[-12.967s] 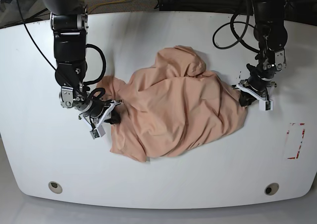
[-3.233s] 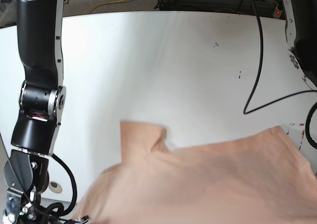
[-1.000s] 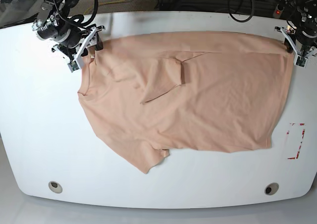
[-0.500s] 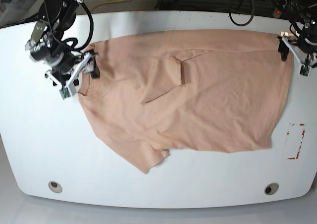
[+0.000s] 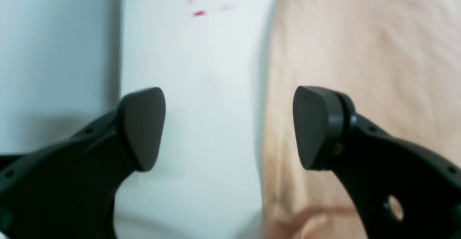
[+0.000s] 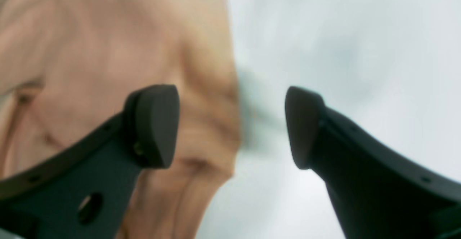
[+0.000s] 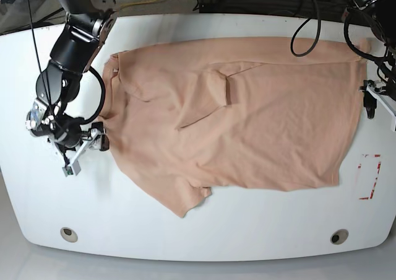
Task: Fold the T-shirt properly
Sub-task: 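Release the shirt and grasp its hem corners with both grippers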
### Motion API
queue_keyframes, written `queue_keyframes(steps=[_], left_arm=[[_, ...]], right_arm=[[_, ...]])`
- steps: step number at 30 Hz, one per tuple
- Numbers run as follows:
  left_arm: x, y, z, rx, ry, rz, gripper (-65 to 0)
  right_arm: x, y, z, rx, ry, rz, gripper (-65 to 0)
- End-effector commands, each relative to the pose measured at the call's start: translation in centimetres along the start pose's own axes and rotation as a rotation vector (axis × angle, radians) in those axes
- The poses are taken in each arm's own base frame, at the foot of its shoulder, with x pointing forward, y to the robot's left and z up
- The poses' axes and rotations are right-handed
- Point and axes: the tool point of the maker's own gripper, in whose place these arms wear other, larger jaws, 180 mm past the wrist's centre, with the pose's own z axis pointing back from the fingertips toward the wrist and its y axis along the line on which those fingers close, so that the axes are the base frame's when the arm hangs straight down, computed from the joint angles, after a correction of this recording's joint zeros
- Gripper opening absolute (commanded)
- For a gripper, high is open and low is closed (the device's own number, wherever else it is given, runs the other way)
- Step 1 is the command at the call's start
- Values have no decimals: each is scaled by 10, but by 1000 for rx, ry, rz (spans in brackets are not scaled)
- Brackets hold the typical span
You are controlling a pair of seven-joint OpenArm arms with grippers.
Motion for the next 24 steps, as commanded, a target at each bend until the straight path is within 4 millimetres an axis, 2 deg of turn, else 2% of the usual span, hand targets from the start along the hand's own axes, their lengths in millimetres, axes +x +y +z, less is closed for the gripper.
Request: queue_keyframes(steps=[1,6,9,11,15,20,22,24], left_arm=[[11,12,-4,39,-25,12,-126],[20,15,-23,56,-25,75,-126],[23,16,-32,46,-24,107,-126],[25,12,-42,25,-27,142,-126],[27,10,-57,-3,-18,194,-126],[28,2,-88,-70,-2,289,-126],[29,7,-95,-76,-12,309,-126],[26,4,-106,-97,-10,331,-126]], right_arm=[[9,-8,-8,38,-37,-43,-220],[-1,-6,-32,99,-34,-134,-220],[-8,-2,-39,120,-24,-160,-220],[-10,5,-44,136,-14,-157,-220],[-11,35,-56,184,11,-110,-220],[-8,61,-66,227,-12,-104,-222],[-7,66,-68,236,-23,-108,-239],[-5,66,-68,236,-30,-108,-303]])
